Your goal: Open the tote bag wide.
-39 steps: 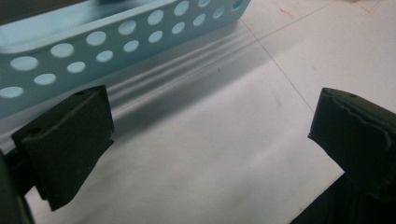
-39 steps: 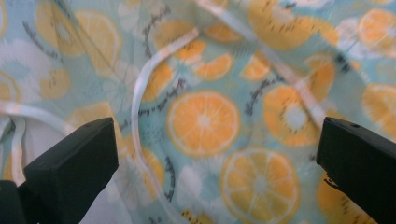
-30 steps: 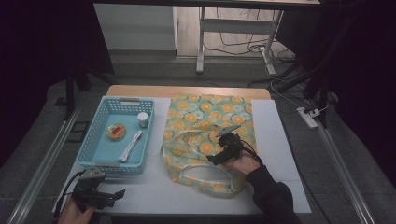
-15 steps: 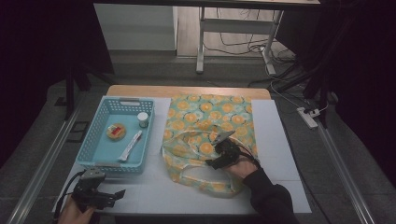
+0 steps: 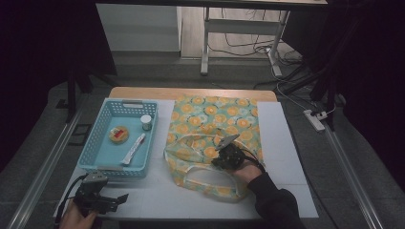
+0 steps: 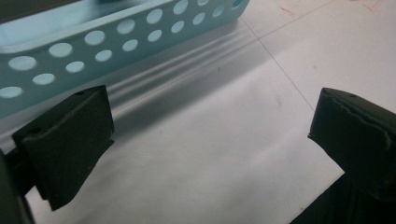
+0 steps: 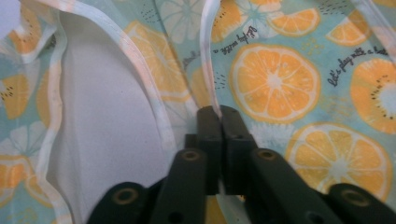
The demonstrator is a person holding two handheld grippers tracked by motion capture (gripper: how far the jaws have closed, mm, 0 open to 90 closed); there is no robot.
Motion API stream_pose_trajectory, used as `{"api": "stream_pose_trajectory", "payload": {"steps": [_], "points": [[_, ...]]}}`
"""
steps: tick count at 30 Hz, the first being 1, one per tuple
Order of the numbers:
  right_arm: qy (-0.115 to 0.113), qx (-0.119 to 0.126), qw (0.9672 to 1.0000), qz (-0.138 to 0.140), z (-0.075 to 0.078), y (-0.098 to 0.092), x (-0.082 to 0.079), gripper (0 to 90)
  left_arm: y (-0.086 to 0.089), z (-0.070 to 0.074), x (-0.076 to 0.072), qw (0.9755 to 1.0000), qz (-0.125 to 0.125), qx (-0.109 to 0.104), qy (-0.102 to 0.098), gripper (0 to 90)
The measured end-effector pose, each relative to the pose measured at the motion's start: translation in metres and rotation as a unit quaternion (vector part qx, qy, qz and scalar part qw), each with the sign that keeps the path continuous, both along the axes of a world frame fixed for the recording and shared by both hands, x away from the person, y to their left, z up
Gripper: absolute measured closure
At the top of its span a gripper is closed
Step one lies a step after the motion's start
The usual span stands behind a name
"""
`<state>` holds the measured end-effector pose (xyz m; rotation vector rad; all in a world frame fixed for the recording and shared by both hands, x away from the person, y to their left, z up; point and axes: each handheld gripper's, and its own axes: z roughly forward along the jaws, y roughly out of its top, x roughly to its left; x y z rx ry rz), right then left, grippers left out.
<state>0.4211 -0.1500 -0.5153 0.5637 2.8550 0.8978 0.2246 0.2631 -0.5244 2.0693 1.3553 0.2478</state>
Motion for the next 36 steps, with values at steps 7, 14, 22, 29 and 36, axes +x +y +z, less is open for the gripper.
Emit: {"api": "stream_pose_trajectory", "payload": {"steps": [7, 14, 22, 29, 36], "points": [[0.007, 0.003, 1.0, 0.001, 0.003, 0.0, 0.003, 90.0, 0.0, 0.0, 0.0, 1.0, 0.0, 0.0, -0.001, 0.0], [0.003, 0.036, 0.9993, -0.009, 0.015, -0.005, 0.005, 90.0, 0.0, 0.0, 0.0, 1.0, -0.001, 0.002, -0.001, 0.0], [-0.02, 0.048, 0.9985, -0.014, 0.029, -0.006, 0.007, 90.0, 0.0, 0.0, 0.0, 1.0, 0.0, 0.001, 0.0, 0.0], [-0.013, 0.06, 0.9977, -0.028, 0.034, -0.008, 0.011, 90.0, 0.0, 0.0, 0.0, 1.0, 0.0, 0.002, 0.001, 0.0], [-0.024, 0.066, 0.9973, -0.023, 0.045, -0.006, 0.013, 90.0, 0.0, 0.0, 0.0, 1.0, 0.0, 0.001, 0.002, 0.0]]}}
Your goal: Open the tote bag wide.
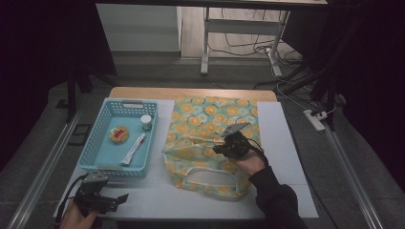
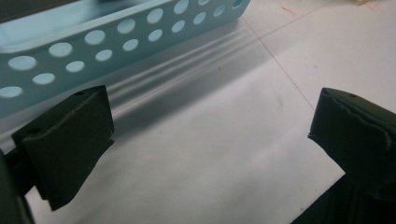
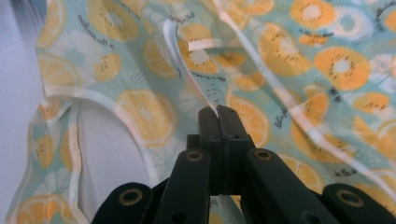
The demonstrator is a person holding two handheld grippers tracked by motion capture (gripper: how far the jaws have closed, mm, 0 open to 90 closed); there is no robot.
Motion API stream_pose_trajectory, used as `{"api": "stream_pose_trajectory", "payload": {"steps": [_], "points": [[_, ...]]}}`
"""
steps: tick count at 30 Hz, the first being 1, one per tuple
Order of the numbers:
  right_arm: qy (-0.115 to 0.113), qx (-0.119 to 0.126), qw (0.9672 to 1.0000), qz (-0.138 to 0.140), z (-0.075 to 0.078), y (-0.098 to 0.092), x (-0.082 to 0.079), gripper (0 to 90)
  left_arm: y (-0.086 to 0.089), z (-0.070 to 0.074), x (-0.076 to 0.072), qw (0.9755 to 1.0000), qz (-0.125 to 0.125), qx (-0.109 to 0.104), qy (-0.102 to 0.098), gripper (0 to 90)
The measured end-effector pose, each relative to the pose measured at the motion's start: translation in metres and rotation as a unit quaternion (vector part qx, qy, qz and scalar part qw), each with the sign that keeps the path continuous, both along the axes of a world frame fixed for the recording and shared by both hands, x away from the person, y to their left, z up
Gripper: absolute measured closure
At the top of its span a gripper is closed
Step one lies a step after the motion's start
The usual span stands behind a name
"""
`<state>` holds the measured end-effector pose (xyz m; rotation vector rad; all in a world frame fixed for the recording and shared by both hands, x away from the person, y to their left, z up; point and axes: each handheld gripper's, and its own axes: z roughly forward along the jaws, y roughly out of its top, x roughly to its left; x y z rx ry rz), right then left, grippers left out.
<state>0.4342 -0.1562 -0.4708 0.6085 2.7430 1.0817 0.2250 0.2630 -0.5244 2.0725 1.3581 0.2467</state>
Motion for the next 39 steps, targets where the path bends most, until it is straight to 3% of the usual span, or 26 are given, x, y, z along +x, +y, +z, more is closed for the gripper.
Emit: {"api": "stream_pose_trajectory", "payload": {"steps": [12, 27, 39], "points": [[-0.013, 0.027, 0.9994, -0.015, 0.022, 0.004, 0.006, 90.0, 0.001, 0.0, 0.0, 1.0, 0.003, 0.0, -0.001, 0.0], [0.01, 0.045, 0.9987, -0.02, 0.05, 0.012, 0.021, 90.0, 0.001, 0.0, 0.0, 1.0, 0.006, -0.004, 0.001, 0.0], [0.003, 0.052, 0.9983, -0.025, 0.067, 0.014, 0.026, 90.0, 0.002, 0.0, 0.001, 0.9999, 0.007, -0.006, 0.004, 0.1]]}}
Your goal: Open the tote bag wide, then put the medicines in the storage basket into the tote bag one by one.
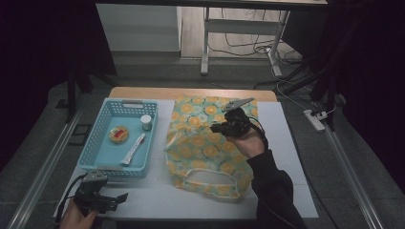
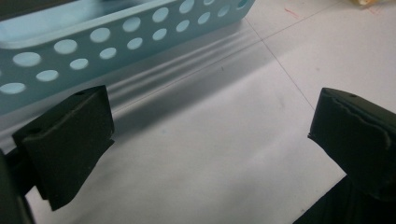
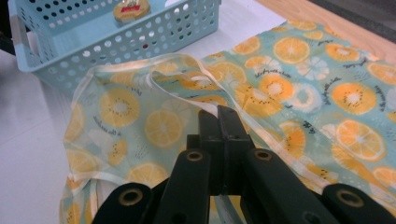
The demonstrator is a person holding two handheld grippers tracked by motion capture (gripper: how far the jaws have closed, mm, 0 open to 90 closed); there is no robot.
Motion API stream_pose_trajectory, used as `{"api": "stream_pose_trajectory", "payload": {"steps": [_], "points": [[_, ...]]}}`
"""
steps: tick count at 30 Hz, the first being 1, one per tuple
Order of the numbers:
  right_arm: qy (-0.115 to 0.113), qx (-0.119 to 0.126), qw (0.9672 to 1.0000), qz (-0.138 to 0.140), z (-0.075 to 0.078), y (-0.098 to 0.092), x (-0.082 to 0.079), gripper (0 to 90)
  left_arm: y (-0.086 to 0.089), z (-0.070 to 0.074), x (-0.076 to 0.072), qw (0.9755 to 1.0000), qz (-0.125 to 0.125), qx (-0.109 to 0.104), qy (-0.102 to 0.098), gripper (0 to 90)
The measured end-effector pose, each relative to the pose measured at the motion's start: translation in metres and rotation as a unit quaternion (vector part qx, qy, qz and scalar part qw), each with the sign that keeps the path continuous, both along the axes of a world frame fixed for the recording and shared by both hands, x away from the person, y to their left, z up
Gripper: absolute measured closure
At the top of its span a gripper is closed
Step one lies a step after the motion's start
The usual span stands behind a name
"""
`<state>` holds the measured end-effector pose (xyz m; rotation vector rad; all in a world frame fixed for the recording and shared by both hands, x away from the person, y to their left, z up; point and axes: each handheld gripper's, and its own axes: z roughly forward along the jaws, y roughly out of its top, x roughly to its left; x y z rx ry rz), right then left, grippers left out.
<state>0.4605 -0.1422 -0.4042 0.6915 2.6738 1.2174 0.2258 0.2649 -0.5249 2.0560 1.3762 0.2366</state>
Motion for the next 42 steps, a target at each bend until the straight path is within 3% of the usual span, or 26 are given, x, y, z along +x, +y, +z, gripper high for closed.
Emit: {"api": "stream_pose_trajectory", "payload": {"steps": [14, 29, 38, 42], "points": [[-0.012, 0.005, 0.9999, -0.007, 0.012, 0.003, 0.003, 90.0, 0.0, 0.0, 0.0, 1.0, 0.001, -0.003, 0.002, 0.1], [-0.013, 0.002, 0.9999, -0.001, 0.002, 0.006, 0.0, 90.0, 0.002, 0.0, 0.0, 0.9999, -0.001, -0.014, -0.001, 0.0], [-0.015, 0.009, 0.9998, 0.001, 0.003, 0.002, 0.0, 90.0, 0.006, 0.001, -0.001, 0.9996, 0.005, -0.029, -0.001, 0.0], [-0.015, 0.009, 0.9998, 0.001, 0.001, 0.0, 0.001, 90.0, 0.006, 0.003, -0.001, 0.9996, 0.008, -0.026, -0.002, 0.0]]}}
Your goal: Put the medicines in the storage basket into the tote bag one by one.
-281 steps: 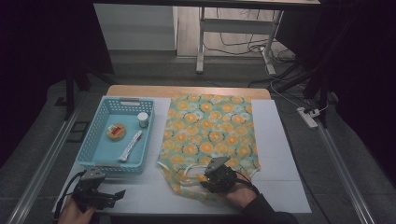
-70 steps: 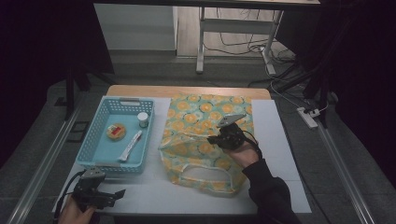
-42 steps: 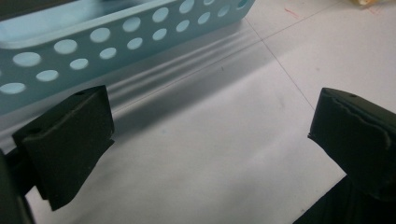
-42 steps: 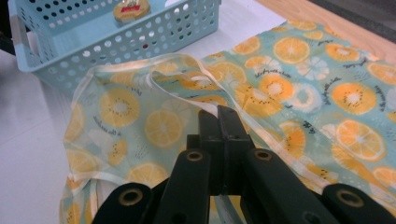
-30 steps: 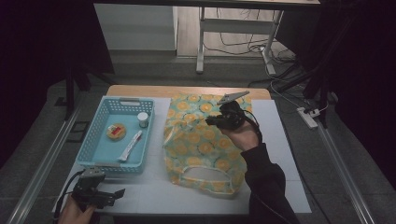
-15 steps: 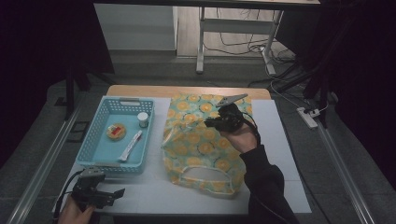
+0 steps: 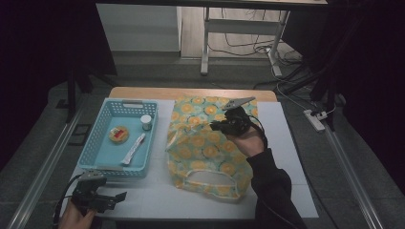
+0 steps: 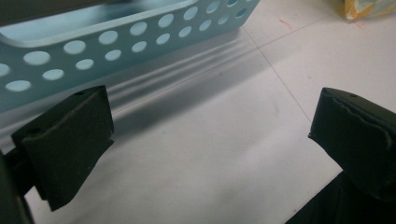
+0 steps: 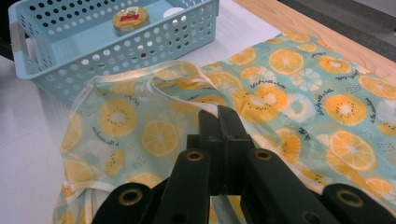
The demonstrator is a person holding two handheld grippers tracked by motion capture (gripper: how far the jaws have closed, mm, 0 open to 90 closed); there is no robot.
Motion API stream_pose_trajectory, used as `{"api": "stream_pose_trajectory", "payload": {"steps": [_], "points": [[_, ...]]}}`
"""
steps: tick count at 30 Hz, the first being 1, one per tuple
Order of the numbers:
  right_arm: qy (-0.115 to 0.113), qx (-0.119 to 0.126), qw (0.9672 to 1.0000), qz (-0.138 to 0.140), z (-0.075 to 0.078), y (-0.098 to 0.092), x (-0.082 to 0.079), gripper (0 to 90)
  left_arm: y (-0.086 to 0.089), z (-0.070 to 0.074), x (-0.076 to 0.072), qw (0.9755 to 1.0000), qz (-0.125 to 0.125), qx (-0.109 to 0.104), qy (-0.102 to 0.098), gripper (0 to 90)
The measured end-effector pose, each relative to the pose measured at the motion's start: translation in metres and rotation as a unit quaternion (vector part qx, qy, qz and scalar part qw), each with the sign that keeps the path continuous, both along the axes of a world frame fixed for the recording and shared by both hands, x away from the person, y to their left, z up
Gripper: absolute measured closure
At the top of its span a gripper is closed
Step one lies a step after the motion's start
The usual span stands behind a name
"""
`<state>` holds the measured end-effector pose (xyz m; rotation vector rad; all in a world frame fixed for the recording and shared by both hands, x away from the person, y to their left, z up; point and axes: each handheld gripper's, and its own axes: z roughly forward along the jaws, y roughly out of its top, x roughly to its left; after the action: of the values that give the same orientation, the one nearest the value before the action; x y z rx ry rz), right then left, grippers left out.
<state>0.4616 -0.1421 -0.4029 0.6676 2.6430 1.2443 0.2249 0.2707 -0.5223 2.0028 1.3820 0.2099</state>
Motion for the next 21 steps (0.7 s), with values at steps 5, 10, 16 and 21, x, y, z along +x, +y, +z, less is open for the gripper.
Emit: {"api": "stream_pose_trajectory", "payload": {"steps": [5, 10, 16, 21], "points": [[0.001, -0.001, 1.0, 0.0, -0.001, -0.001, 0.001, 90.0, 0.0, 0.002, 0.0, 1.0, -0.008, -0.003, -0.003, 0.0], [0.0, -0.002, 1.0, 0.003, -0.001, -0.001, 0.001, 90.0, -0.001, 0.005, 0.0, 0.9999, -0.014, -0.004, -0.008, 0.0], [0.003, -0.002, 1.0, 0.003, 0.0, -0.003, 0.001, 90.0, -0.001, 0.008, 0.001, 0.9997, -0.022, -0.01, -0.01, 0.0], [0.002, -0.002, 1.0, 0.004, -0.001, -0.002, 0.001, 90.0, -0.001, 0.011, 0.002, 0.9992, -0.032, -0.019, -0.011, 0.0]]}}
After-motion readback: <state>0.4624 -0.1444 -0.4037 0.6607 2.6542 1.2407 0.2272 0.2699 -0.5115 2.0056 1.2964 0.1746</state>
